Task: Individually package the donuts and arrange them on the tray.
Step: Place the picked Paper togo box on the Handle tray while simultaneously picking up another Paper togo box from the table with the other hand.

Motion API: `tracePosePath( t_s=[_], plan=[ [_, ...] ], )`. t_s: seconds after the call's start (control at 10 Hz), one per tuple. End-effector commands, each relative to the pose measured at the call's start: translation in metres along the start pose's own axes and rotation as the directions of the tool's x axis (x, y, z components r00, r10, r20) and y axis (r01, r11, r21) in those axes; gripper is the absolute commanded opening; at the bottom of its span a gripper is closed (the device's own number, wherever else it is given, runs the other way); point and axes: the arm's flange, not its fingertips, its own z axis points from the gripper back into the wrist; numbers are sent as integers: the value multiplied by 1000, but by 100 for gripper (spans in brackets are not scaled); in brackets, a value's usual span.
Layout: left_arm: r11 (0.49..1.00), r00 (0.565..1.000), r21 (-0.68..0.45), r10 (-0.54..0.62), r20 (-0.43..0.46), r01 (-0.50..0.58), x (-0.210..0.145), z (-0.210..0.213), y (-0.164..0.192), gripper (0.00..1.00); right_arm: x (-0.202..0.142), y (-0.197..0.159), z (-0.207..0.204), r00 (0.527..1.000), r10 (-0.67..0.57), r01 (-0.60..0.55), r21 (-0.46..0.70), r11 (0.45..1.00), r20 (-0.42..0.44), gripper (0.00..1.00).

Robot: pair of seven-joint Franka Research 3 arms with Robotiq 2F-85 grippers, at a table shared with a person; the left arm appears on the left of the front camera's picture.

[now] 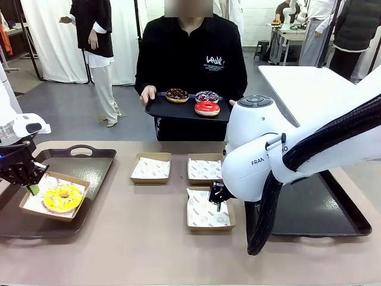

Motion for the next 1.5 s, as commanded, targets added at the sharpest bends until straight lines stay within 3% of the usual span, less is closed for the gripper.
tracePosePath(
  t_s=[0.0,1.4],
  plan=[
    [1000,1000,11,7,23,-8,-12,-10,-5,1,2,1,2,999,15,-14,31,999,-34,100],
    [999,1000,47,-14,-9,14,-7,-23,-20,1,4,-1,1,998,57,-54,67,996,-41,100]
  ],
)
